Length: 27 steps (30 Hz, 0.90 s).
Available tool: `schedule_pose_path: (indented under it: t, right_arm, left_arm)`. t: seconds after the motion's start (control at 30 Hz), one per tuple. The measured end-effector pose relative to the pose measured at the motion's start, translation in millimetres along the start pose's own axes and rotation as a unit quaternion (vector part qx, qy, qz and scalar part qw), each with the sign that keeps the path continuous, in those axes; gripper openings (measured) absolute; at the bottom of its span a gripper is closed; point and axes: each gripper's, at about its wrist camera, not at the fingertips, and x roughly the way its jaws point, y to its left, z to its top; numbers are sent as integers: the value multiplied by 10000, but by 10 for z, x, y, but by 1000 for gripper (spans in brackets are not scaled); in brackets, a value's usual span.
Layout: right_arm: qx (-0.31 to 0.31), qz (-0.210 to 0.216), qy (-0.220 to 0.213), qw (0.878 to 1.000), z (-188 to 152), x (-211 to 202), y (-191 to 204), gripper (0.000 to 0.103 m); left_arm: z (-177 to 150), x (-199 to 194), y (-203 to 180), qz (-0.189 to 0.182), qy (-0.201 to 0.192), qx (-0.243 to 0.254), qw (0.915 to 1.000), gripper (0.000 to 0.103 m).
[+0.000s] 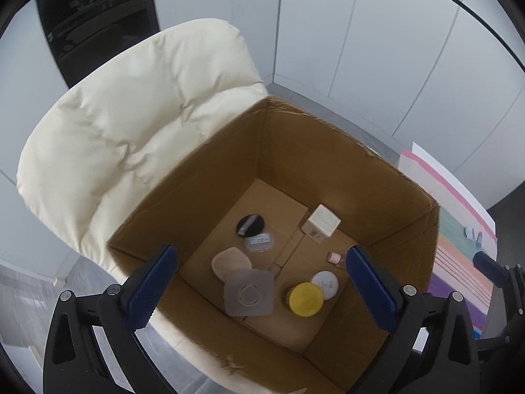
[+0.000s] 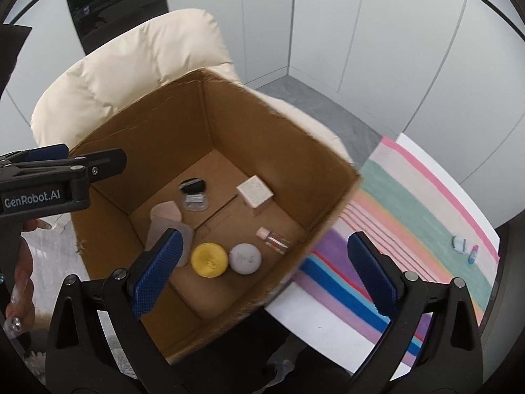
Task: Organize objects
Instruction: 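Withdraw both open tools from the box back toward the table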
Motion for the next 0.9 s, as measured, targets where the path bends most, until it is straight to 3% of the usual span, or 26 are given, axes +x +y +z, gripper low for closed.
schedule_pose_path:
  t: [0.47, 0.9]
  right_arm:
    - [1131, -584, -76, 9918, -415, -366, -1270, 102]
    - [2219, -1283, 17, 9666, -1277, -855, -2582, 102]
  left_arm:
    - [-47, -142, -1297, -636, -137, 927, 9936, 103]
    - [-434, -210, -2830, -1284, -20, 1944, 9725, 103]
